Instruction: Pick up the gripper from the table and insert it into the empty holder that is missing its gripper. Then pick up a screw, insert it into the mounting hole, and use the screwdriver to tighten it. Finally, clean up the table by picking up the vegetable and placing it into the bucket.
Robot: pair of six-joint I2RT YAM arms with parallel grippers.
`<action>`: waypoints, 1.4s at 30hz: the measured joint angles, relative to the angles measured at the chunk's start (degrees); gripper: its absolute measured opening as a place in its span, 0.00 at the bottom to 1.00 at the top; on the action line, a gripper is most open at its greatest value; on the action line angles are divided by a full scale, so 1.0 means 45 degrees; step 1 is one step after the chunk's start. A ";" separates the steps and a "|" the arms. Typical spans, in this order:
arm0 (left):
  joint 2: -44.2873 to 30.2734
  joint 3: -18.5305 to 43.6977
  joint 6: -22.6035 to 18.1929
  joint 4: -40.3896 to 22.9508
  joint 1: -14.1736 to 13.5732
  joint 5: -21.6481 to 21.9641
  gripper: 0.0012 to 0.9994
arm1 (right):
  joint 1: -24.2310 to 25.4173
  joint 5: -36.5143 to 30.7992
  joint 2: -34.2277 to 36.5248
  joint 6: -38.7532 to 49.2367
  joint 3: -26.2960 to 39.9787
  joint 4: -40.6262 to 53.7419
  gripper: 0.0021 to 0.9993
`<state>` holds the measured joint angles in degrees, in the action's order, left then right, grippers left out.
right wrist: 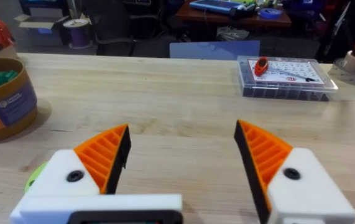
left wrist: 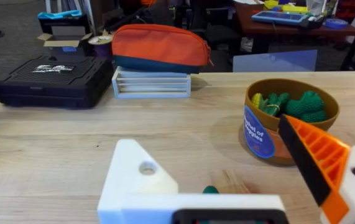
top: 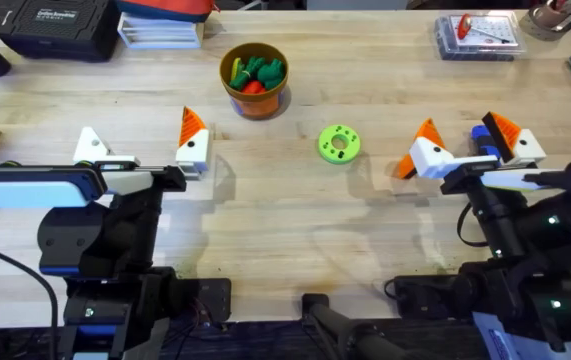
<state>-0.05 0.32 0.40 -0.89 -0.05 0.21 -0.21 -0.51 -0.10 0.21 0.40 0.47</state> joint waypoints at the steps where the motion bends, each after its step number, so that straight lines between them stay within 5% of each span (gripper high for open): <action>1: 0.0000 0.0000 0.0005 0.0000 0.0000 0.0005 0.98 | 0.0000 0.0015 0.0000 0.0000 0.0000 0.0047 0.99; 11: 0.0000 0.0010 0.0001 -0.0067 0.0000 0.0010 0.98 | 0.0000 0.0024 0.0019 0.0058 0.0020 0.0089 0.99; 17: -0.0459 0.1307 0.0010 -0.2517 0.0000 0.0219 0.98 | 0.0000 0.0000 0.0669 0.0102 0.1871 0.3373 0.99; 19: -0.1257 0.2583 0.0024 -0.3736 0.0000 0.0256 0.98 | 0.0000 0.0007 0.1405 0.0117 0.3196 0.4691 0.99; 20: -0.3088 0.4812 0.0110 -0.5597 0.0000 0.0290 0.98 | 0.0000 0.0013 0.2726 0.0151 0.5419 0.6406 0.99; 24: -0.6191 0.7031 0.0121 -0.7788 0.0000 0.0286 0.98 | 0.0000 0.0073 0.4853 0.0151 0.8137 0.8285 0.99; 31: -1.1074 0.7660 0.0155 -0.7423 0.0000 -0.1053 0.98 | 0.0000 0.0092 0.7372 0.0151 1.0034 0.9203 0.99; 38: -1.3263 0.7660 0.0165 -0.7398 0.0000 -0.1999 0.98 | 0.0000 0.0087 0.7514 0.0155 1.0044 0.9330 0.99; 39: -1.3278 0.7660 0.0180 -0.7377 0.0000 -0.2070 0.97 | 0.0000 0.0087 0.7504 0.0160 1.0044 0.9326 0.99; 42: -1.3073 0.7704 0.0155 -0.7369 0.0000 -0.2191 0.50 | 0.0000 0.0087 0.7505 0.0160 1.0049 0.9326 0.99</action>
<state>-58.88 34.99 1.10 -34.05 -0.05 -9.65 -0.21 -0.12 33.67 0.93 45.63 42.44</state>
